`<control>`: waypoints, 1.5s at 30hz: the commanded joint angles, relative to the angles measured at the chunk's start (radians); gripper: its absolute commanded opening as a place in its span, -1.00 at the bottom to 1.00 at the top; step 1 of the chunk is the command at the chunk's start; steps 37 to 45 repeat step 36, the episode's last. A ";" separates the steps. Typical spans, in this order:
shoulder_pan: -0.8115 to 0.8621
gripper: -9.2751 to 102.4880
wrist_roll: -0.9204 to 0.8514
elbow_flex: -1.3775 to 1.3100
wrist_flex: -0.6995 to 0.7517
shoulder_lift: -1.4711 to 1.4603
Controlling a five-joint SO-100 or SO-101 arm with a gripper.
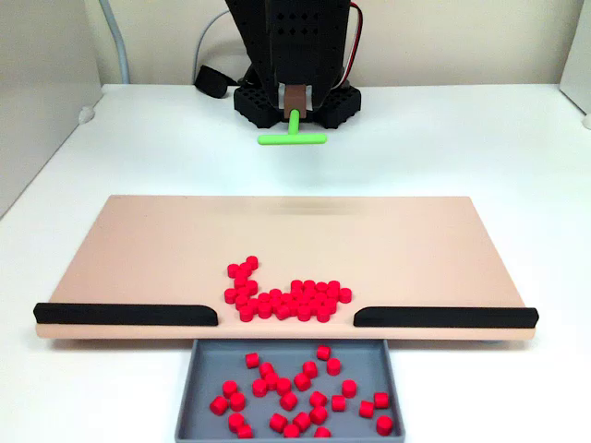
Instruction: Gather the bottom side granules
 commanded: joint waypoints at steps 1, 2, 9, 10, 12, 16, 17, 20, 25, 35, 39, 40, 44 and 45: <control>-0.008 -0.84 -0.009 -0.003 0.006 0.034; -0.009 -0.84 -0.008 -0.003 0.006 0.031; -0.018 -0.83 -0.008 -0.018 0.006 0.038; -0.018 -0.83 -0.011 -0.018 0.005 0.043; -0.018 -0.84 -0.025 -0.018 -0.005 0.052; 0.006 -0.84 -0.089 -0.028 -0.011 0.044; 0.014 -0.84 -0.101 -0.028 -0.011 0.041; 0.023 -0.84 -0.100 -0.028 -0.011 0.038; 0.005 -0.84 -0.091 -0.028 -0.011 0.046; 0.000 -0.84 -0.097 -0.028 -0.011 0.057; 0.000 -0.84 -0.091 -0.028 -0.011 0.058; 0.000 -0.84 -0.091 -0.028 -0.011 0.058; 0.000 -0.84 -0.091 -0.028 -0.011 0.058; 0.000 -0.84 -0.091 -0.028 -0.011 0.058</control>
